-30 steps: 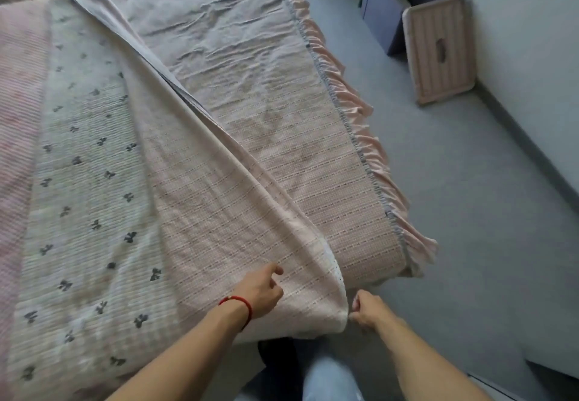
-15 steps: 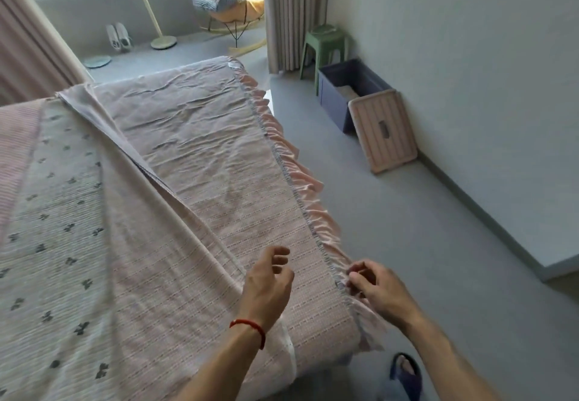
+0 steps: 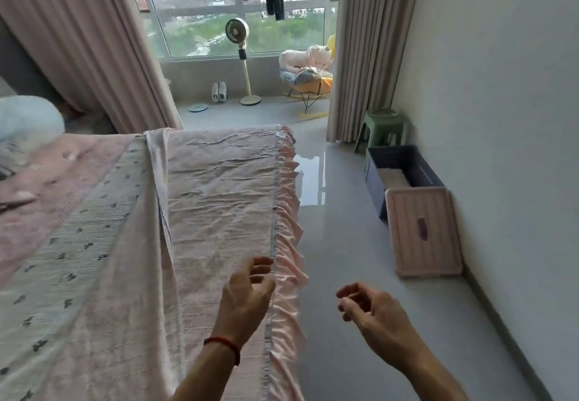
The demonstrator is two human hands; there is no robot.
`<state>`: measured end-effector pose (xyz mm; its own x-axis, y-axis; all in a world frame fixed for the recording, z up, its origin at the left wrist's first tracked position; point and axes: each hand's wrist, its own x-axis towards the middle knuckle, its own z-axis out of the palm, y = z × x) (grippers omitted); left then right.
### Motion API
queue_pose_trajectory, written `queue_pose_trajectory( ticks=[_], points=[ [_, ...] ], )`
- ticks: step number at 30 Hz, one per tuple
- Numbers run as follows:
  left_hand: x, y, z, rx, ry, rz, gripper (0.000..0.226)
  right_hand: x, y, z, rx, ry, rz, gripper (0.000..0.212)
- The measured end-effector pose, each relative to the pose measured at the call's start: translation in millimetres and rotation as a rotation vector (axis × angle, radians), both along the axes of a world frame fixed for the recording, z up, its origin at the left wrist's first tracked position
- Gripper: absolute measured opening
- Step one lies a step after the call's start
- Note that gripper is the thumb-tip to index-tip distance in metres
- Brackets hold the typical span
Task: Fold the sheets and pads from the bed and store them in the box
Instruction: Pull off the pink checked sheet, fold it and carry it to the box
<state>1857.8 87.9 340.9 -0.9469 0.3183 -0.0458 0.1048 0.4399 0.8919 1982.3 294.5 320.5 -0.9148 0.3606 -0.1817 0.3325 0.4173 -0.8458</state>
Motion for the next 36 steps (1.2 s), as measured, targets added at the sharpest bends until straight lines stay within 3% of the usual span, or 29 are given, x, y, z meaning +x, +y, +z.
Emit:
queue_pose_trajectory(
  ticks=[5,11,18,22,26,32,36],
  points=[
    [-44.4,52.0,0.0,0.064,0.008,0.160,0.024,-69.1,74.7,7.0,0.003,0.082,0.078,0.011],
    [-137.8,170.2,-23.9,0.122,-0.011,0.223,0.022,-160.1,184.8,-14.2,0.071,-0.081,0.173,0.011],
    [-299.2,307.3,-20.8,-0.074,0.126,0.164,0.032,-323.8,326.6,0.0,0.019,-0.041,0.109,0.015],
    [-401.3,366.9,-11.7,-0.473,0.424,0.156,0.052,-448.6,395.5,-8.0,-0.023,0.017,0.160,0.016],
    [-486.3,415.5,-4.8,-0.530,0.408,0.212,0.057,-563.0,450.7,-10.7,-0.073,0.060,0.280,0.016],
    [-610.7,469.3,22.5,-0.692,0.321,0.180,0.059,-732.4,528.3,21.3,0.031,0.038,0.509,0.017],
    [-699.6,487.2,23.2,-0.597,0.316,0.321,0.051,-859.2,547.1,29.7,0.049,0.130,0.598,0.020]
  ],
)
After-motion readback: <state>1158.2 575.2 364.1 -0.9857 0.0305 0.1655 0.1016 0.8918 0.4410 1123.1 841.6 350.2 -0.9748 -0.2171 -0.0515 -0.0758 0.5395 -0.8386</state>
